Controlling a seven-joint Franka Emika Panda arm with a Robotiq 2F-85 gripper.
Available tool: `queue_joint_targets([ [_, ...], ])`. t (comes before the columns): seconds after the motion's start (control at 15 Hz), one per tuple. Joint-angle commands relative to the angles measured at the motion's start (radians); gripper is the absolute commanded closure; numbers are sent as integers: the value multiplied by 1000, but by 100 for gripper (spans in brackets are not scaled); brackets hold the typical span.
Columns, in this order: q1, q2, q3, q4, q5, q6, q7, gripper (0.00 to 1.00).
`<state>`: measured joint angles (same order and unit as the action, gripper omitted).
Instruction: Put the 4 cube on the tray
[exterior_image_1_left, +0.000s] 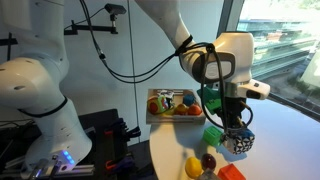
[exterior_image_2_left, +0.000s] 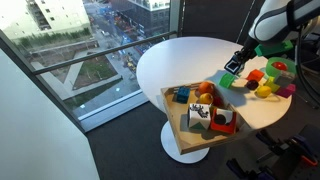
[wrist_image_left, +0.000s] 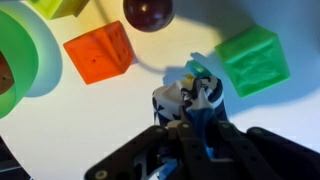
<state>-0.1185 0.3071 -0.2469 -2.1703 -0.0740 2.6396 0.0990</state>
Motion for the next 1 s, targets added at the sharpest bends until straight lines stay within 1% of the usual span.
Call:
queue_joint_targets([
  [0.0,27,-83,0,-20,-43,-38,64,93],
  [0.33,41,-156,40,-29,-21,-81,77,93],
  [0.73,50,-232,123,-44,57,-207,51,93],
  [0.93,64,-257,157,-59,77,-241,56,93],
])
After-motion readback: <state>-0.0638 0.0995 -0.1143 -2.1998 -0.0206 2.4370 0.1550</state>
